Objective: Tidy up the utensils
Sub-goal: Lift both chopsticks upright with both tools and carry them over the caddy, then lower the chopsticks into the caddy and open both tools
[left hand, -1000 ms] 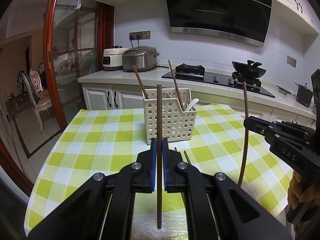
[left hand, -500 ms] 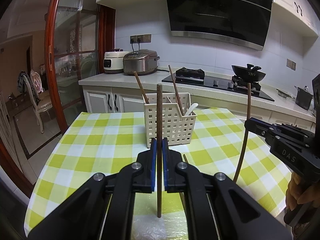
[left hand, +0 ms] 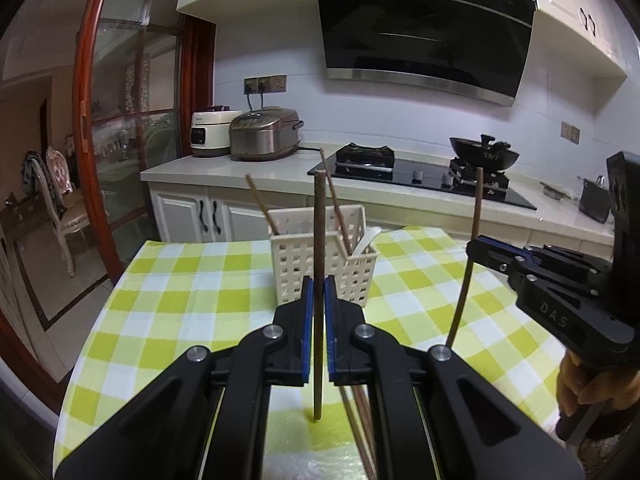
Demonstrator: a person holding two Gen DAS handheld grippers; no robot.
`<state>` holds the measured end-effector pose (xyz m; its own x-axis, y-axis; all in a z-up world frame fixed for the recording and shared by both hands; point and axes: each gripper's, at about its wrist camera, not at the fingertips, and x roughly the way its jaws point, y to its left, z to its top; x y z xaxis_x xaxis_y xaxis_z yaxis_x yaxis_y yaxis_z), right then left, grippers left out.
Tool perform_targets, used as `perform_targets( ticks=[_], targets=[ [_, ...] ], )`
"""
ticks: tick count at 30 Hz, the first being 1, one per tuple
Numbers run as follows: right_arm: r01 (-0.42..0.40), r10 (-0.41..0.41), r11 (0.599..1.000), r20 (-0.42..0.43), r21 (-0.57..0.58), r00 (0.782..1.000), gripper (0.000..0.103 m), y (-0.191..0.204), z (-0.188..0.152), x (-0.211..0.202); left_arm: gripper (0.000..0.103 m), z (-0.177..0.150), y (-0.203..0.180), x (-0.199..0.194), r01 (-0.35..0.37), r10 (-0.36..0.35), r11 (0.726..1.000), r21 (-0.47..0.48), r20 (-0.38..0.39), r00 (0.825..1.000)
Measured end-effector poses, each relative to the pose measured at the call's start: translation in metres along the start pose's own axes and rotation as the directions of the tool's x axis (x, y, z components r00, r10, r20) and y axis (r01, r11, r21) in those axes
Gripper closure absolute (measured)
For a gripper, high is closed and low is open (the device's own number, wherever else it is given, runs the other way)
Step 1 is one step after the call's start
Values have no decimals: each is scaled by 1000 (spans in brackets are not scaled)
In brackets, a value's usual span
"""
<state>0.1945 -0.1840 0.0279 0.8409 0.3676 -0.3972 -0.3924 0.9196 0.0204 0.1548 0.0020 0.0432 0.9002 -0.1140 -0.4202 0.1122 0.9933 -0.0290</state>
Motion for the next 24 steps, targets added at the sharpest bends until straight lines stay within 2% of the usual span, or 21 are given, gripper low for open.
perform_targets(
  ticks=[8, 18, 24],
  targets=[
    [-8, 7, 1000, 56, 10, 998, 97, -12, 53, 16, 97, 61, 2, 11, 5, -6, 1000, 1, 80, 997],
    [-25, 22, 1000, 113, 19, 993, 97, -19, 121, 57, 97, 144, 21, 38, -26, 46, 994, -102, 202, 978],
    [-39, 40, 999, 112, -7, 993, 97, -11, 137, 99, 97, 163, 38, 78, -54, 89, 983, -177, 196, 977]
  ],
)
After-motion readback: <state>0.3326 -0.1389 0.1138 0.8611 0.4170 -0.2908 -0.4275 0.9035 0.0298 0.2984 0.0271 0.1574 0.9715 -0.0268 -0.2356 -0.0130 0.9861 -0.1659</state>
